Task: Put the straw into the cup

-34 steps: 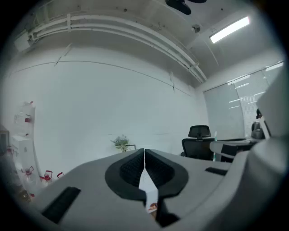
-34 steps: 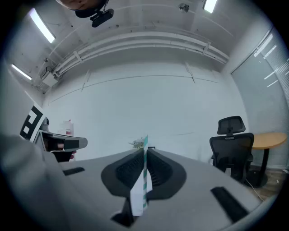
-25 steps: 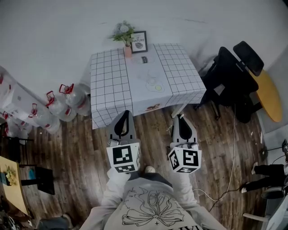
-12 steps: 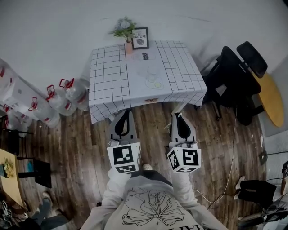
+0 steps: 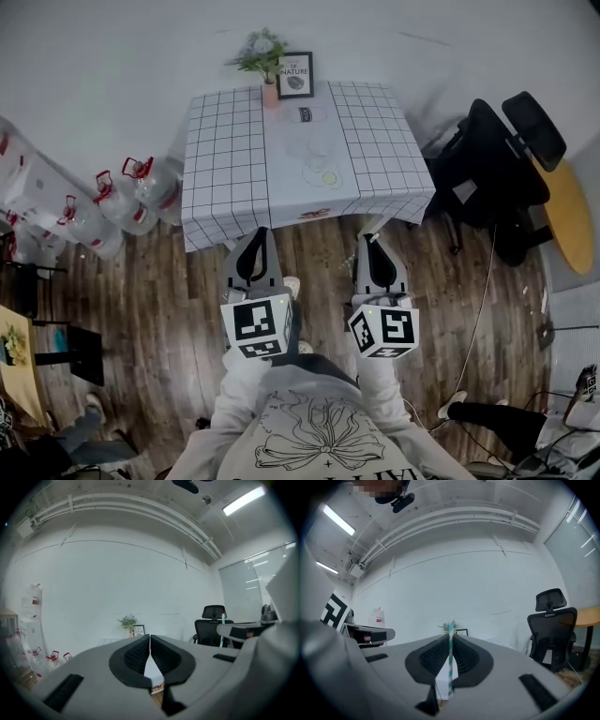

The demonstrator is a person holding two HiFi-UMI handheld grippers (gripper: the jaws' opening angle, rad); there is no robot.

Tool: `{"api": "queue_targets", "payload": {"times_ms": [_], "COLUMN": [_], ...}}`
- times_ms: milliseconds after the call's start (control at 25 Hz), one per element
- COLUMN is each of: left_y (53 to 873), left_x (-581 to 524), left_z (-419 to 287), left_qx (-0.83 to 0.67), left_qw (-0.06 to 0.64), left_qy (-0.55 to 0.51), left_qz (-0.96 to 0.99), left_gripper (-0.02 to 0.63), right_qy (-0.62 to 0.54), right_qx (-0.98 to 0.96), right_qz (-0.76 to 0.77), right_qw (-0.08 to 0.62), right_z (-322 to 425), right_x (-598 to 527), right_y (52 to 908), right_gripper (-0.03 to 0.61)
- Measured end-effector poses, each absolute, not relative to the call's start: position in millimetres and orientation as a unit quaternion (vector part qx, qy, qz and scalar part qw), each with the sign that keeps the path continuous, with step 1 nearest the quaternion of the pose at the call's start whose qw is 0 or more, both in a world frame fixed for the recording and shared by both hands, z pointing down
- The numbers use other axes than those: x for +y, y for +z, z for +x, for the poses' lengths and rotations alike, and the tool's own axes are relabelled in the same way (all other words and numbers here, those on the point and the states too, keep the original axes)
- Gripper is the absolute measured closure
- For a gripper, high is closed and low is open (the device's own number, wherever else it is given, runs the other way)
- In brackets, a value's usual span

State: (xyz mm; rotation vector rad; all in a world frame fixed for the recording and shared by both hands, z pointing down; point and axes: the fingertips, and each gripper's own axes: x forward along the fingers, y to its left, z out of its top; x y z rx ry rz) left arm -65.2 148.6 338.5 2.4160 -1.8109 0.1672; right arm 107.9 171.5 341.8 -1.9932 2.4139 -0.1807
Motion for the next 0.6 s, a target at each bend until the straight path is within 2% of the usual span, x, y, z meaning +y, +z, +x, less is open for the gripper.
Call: {"api": "queue_targets", "payload": {"times_ms": [600], "left_y": [348], "left_x": [4], "left_z": [-49], "left_qx": [-0.573], "left_qw": [0.057], "left_qy": [0.057], "left_qz": [0.815], "left_gripper": [0.606], "right_qy": [-0.059], "right_qx": [0.761], "right_qz": [-0.645], "right_qw": [0.005], "right_z": [113], "right_x": [31], "right_y": [350], "right_gripper": [0.558]}}
